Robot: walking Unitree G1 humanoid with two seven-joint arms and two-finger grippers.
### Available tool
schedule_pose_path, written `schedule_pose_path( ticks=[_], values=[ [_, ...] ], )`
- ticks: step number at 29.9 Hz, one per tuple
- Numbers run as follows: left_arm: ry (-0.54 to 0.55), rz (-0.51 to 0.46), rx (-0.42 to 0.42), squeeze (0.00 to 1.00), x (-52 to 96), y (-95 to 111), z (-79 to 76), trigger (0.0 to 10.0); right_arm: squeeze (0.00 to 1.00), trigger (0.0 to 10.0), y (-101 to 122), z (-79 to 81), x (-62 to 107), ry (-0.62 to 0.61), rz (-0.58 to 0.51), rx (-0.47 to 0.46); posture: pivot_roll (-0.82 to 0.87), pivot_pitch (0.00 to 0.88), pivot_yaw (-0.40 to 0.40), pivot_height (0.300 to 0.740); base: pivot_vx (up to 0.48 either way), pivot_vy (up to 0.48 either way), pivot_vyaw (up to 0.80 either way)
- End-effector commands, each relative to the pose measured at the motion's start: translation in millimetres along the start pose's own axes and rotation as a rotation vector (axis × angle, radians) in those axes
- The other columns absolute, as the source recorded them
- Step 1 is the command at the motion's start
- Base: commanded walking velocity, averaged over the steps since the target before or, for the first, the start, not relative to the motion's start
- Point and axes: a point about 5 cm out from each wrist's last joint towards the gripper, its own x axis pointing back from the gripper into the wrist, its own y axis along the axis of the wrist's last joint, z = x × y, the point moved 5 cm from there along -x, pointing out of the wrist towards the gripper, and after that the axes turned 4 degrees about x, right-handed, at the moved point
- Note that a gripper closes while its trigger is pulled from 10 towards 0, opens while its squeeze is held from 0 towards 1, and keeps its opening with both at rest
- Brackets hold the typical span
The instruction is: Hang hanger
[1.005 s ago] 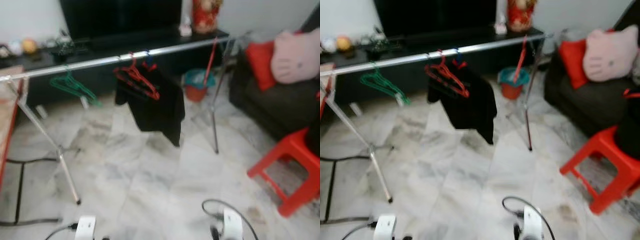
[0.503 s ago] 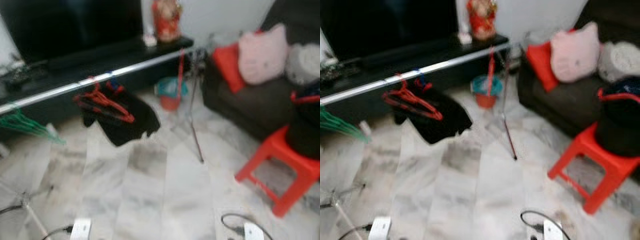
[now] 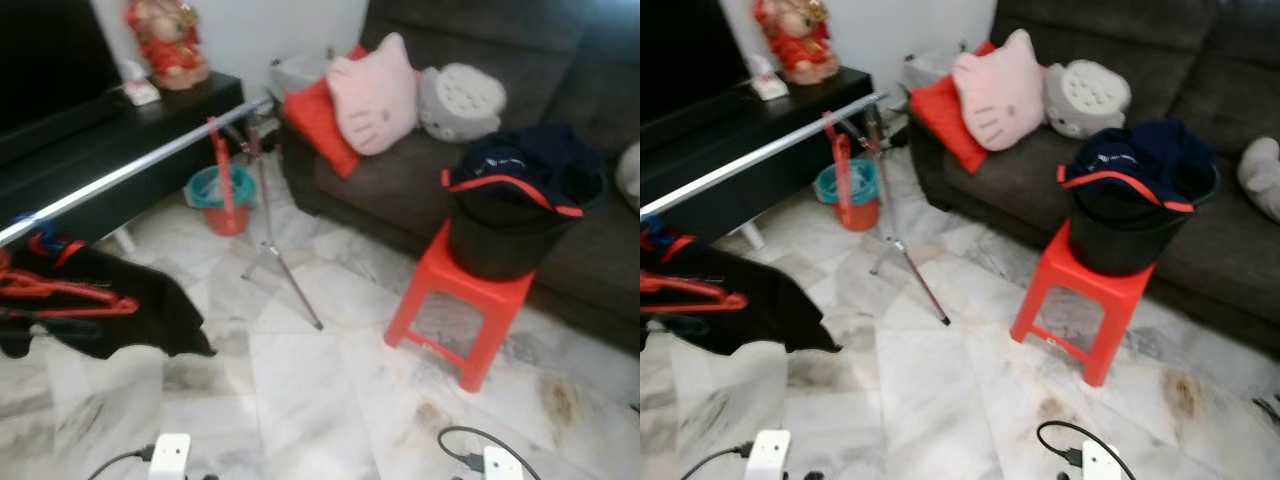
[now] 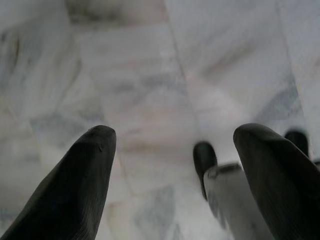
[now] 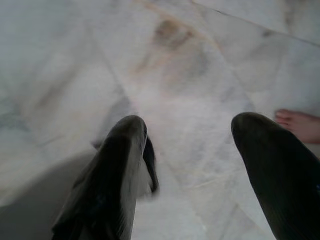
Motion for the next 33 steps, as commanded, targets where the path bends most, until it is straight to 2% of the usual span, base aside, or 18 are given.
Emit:
schedule_pose_path(
  ticks=[1,12,33],
  values=[
    [-0.008,0.022,0.000,0.00,0.9,-8.4,-4.2,10.0,0.00,10.0,3.3,-1.8,-0.6,-0.010,-0.007,-0.018,-0.08,0.037,0.048,0.740,0.356,0.000,0.00],
    [-0.014,0.024,-0.004,0.00,0.8,-7.7,-4.1,10.0,0.00,10.0,3.4,-2.0,-0.8,-0.017,-0.005,-0.033,-0.08,0.038,0.052,0.740,0.356,0.000,0.00],
    [-0.024,0.036,-0.011,0.00,1.1,-11.5,-7.1,10.0,0.00,10.0,3.8,-1.7,-0.7,-0.020,-0.010,-0.033,-0.08,0.041,0.054,0.740,0.346,0.000,-0.75]
  ],
)
